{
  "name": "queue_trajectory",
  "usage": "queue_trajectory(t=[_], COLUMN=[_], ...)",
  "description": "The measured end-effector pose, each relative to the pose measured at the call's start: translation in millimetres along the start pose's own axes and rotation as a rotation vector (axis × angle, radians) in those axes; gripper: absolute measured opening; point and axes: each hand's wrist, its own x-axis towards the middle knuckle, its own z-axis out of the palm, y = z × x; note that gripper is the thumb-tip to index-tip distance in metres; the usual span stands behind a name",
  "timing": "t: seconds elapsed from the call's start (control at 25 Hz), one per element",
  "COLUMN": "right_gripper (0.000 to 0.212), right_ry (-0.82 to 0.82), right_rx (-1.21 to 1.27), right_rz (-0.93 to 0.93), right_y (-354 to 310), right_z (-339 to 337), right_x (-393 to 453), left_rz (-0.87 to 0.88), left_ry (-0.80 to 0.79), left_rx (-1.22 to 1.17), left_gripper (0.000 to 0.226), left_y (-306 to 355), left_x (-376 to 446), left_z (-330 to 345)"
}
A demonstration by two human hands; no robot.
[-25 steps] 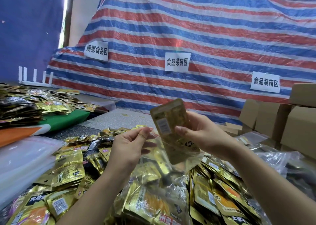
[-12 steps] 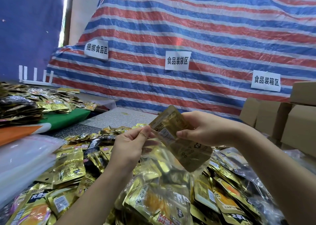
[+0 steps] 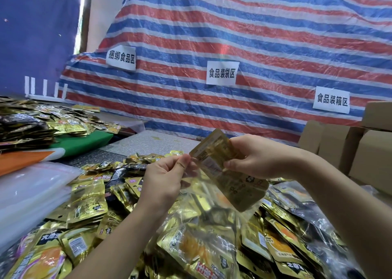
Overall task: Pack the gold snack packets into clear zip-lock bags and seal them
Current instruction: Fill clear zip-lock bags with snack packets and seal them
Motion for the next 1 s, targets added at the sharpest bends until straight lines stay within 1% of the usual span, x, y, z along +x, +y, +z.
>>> queue_trajectory(t=[0.12, 0.2, 0.28, 0.32, 0.36, 0.44, 0.52, 0.6, 0.72, 0.8, 0.92, 0.96, 1.0], right_gripper=[0.012, 0.010, 0.004, 0.006, 0.014, 0.020, 0.018, 0.016, 0.021, 0.023, 0.021, 0.021, 0.018], right_ry=[-0.127, -0.242, -0.293, -0.294, -0.292, -0.301, -0.266, -0.190, -0.199, -0.163, -0.085, -0.061, -0.025], right_rx=[-0.111, -0.253, -0.366, -0.378, -0.359, -0.251, -0.140, -0.085, -0.058, 0.053, 0.298, 0.321, 0.293], right_rz=[0.007, 0.019, -0.006, -0.024, -0.034, -0.027, -0.017, -0.013, -0.025, -0.001, 0.048, 0.049, 0.036], right_y=[-7, -13, -14, -14, -12, -8, -2, 6, 17, 25, 32, 33, 35], right_z=[3, 11, 22, 26, 27, 22, 16, 15, 22, 27, 38, 42, 45], right_x=[1, 3, 8, 9, 9, 5, -1, -5, -10, -16, -30, -34, -38], left_rz=[0.021, 0.042, 0.052, 0.046, 0.037, 0.027, 0.026, 0.018, 0.043, 0.059, 0.037, 0.007, -0.017], left_ry=[-0.017, -0.053, -0.071, -0.072, -0.072, -0.056, 0.000, 0.042, 0.020, -0.002, 0.030, 0.057, 0.082], left_rx=[0.052, 0.076, 0.094, 0.101, 0.103, 0.111, 0.140, 0.161, 0.223, 0.238, 0.182, 0.148, 0.126], left_gripper=[0.027, 0.027, 0.026, 0.025, 0.025, 0.023, 0.023, 0.023, 0.021, 0.020, 0.021, 0.022, 0.023], left_y=[-1, 2, 4, 4, 5, 5, 4, 4, 7, 12, 16, 16, 17], left_x=[-3, -6, -7, -7, -6, -4, -1, 3, 4, 6, 11, 12, 13], left_z=[1, 3, 4, 5, 4, 4, 3, 6, 16, 22, 27, 29, 31])
